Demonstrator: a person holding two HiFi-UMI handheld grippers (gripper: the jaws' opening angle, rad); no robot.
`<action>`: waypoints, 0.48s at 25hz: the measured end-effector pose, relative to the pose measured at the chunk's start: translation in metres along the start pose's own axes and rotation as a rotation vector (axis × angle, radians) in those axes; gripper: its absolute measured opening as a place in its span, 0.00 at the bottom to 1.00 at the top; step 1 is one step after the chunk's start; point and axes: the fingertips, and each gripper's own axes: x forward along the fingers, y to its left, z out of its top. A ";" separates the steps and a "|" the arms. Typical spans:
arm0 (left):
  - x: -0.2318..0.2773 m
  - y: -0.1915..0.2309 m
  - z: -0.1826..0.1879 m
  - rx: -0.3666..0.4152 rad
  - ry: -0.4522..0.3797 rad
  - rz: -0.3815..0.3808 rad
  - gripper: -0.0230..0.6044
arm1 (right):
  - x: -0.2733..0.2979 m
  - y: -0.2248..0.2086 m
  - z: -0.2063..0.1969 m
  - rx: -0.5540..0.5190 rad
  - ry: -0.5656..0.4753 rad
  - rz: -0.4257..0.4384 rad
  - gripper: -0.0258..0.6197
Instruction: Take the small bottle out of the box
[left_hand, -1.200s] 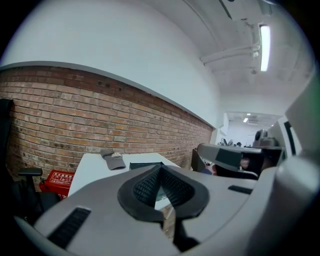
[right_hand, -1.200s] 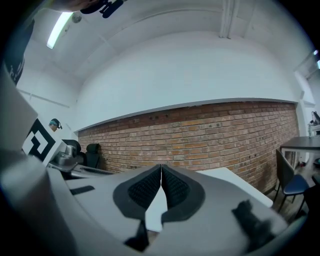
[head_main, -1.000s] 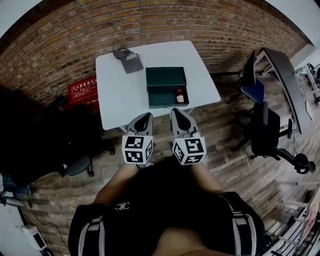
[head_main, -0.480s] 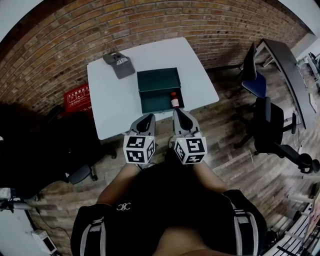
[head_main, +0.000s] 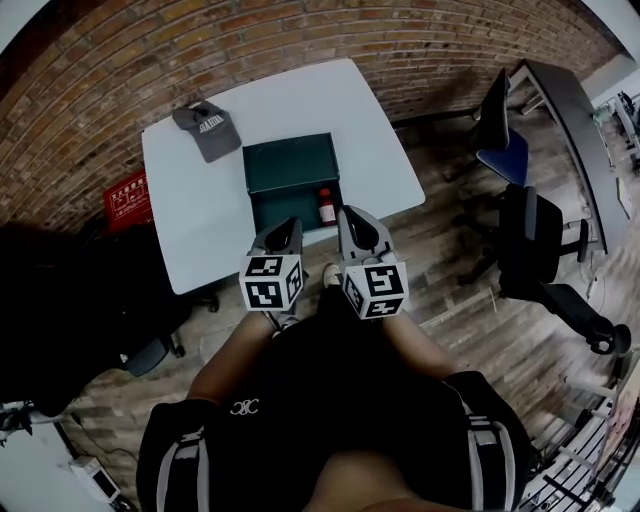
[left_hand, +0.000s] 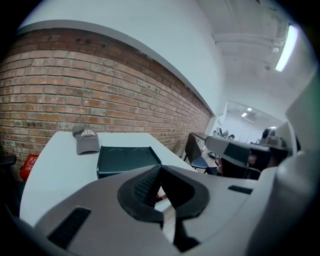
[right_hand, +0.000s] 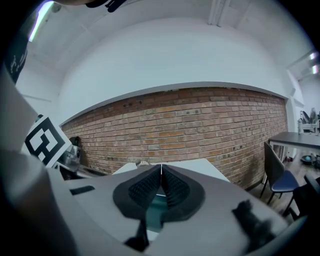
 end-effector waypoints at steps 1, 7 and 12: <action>0.009 -0.001 0.001 -0.004 0.010 -0.002 0.06 | 0.004 -0.005 -0.001 -0.001 0.006 0.006 0.09; 0.058 -0.005 -0.003 -0.061 0.079 0.012 0.06 | 0.029 -0.042 -0.009 0.015 0.040 0.029 0.09; 0.097 -0.003 -0.018 -0.176 0.176 0.041 0.06 | 0.049 -0.069 -0.011 0.039 0.058 0.056 0.09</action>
